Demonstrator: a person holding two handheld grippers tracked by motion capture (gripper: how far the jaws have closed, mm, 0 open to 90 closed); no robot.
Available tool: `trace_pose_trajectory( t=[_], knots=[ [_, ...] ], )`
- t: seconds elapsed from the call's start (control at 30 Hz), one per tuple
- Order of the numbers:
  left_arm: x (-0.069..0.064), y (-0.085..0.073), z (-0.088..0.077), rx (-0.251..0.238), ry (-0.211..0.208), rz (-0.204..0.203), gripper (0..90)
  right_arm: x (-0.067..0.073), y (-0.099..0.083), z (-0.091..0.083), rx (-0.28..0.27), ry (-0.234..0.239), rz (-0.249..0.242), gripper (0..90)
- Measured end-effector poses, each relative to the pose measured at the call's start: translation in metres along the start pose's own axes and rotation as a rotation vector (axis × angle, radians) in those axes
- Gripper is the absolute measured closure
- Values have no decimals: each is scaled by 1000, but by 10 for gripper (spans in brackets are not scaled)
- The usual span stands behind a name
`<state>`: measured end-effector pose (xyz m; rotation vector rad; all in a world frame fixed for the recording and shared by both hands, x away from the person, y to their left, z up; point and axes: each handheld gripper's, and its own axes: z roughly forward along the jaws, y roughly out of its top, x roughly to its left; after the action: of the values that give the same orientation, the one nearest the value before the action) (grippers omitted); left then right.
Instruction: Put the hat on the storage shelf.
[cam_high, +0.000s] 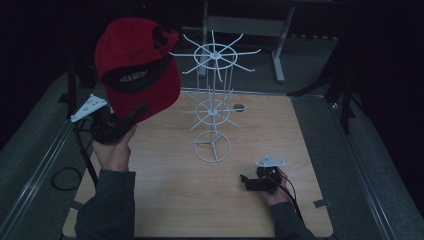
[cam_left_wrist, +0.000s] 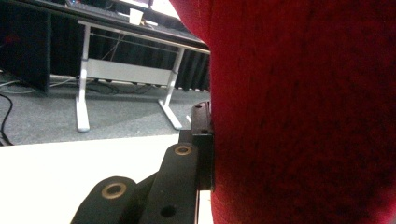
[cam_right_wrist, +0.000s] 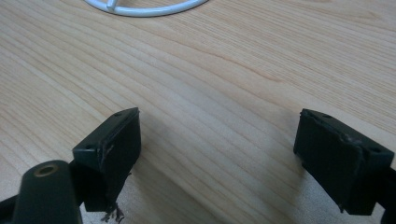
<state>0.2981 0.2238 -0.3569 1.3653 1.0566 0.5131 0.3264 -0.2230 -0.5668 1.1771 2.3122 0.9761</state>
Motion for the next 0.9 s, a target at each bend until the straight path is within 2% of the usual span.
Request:
trace_pose_trajectory(
  t=[0.23,0.6,0.9],
  knots=[
    [3,-13,-1,7,-18,1,840,0,0,0,-1,0,2,147],
    [7,-25,-5,-6,-37,3,840,0,0,0,-1,0,-1,147],
    [7,-37,-2,8,-53,-3,839,0,0,0,-1,0,-1,147]
  ],
)
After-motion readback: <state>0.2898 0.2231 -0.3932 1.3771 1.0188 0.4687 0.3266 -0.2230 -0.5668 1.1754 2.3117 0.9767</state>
